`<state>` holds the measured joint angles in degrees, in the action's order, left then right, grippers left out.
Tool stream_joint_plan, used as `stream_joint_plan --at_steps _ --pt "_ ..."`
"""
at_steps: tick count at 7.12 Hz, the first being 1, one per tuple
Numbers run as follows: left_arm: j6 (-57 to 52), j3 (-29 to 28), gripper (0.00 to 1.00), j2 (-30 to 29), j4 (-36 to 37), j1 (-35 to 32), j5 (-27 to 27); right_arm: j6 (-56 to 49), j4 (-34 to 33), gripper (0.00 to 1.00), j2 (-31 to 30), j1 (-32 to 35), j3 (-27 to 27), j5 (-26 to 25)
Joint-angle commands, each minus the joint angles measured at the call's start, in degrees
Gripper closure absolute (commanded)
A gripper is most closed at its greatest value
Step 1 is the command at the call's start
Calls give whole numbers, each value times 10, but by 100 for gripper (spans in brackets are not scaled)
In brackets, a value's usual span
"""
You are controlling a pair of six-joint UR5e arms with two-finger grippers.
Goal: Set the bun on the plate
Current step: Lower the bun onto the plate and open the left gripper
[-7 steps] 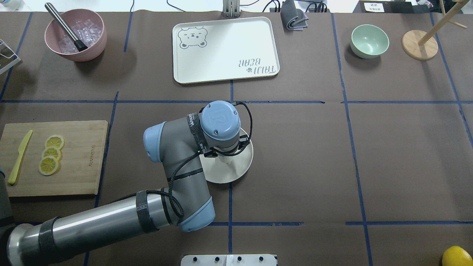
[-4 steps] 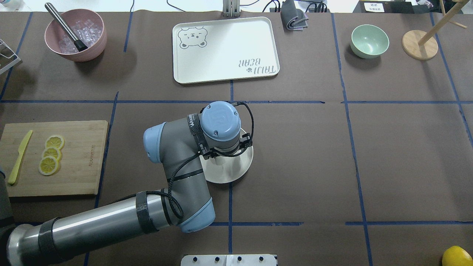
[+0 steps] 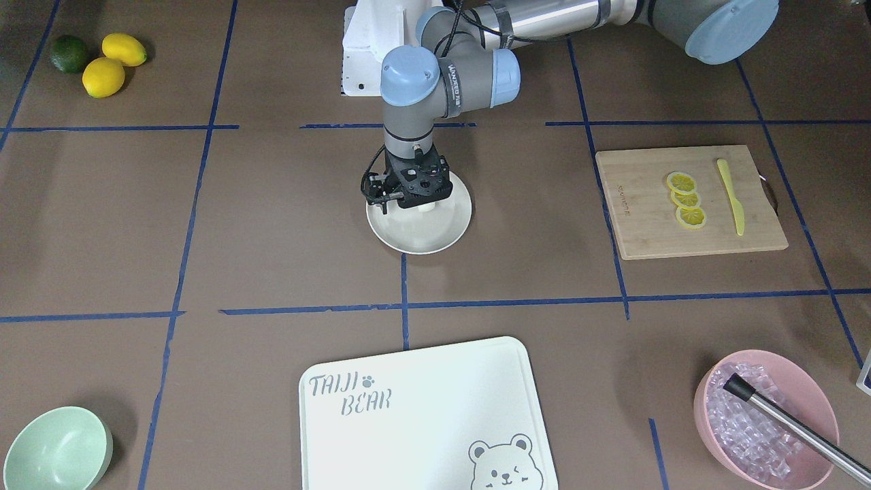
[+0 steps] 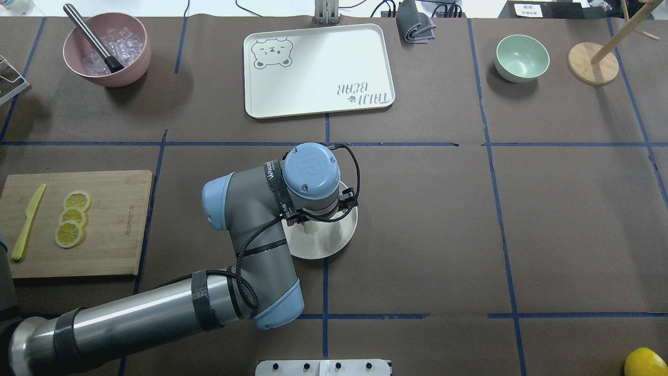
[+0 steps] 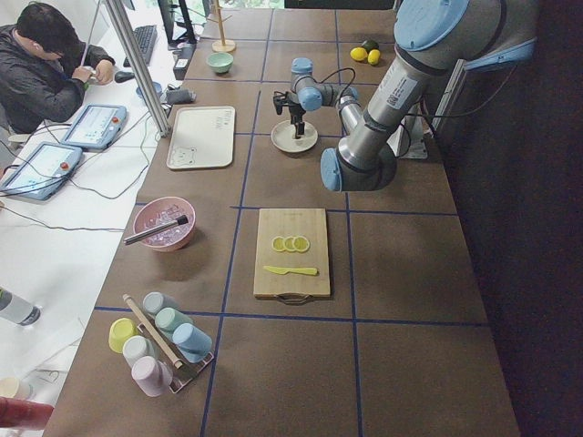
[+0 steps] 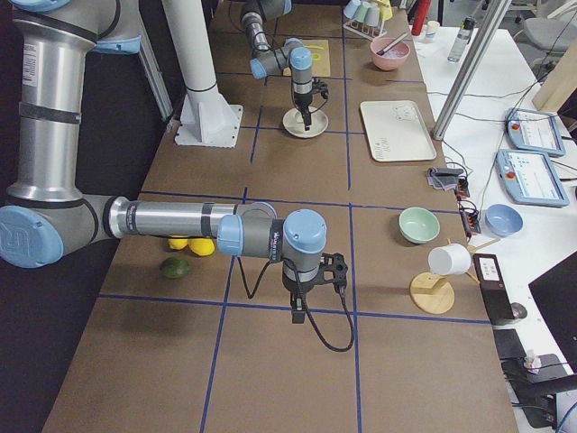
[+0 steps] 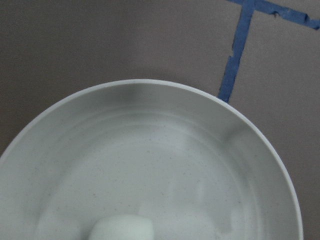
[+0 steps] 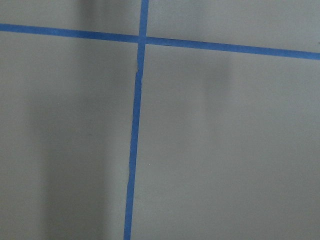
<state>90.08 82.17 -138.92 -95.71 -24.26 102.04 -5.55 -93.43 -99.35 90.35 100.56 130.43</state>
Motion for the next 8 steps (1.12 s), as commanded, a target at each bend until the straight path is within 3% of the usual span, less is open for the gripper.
stream_joint_plan --at_steps 1,3,4,6,8 --pt "-1 0 0 2 0 -1 1 -1 -1 0 -1 0 0 1" --pt "-2 13 0 4 4 -3 4 -1 0 0 -1 0 0 1" --pt "-3 53 0 27 10 -9 4 0 -1 0 -1 0 1 1" --pt "-87 163 0 86 91 -36 31 0 0 0 -1 0 0 1" --pt "-215 310 0 221 119 -95 78 0 0 0 0 0 0 0"
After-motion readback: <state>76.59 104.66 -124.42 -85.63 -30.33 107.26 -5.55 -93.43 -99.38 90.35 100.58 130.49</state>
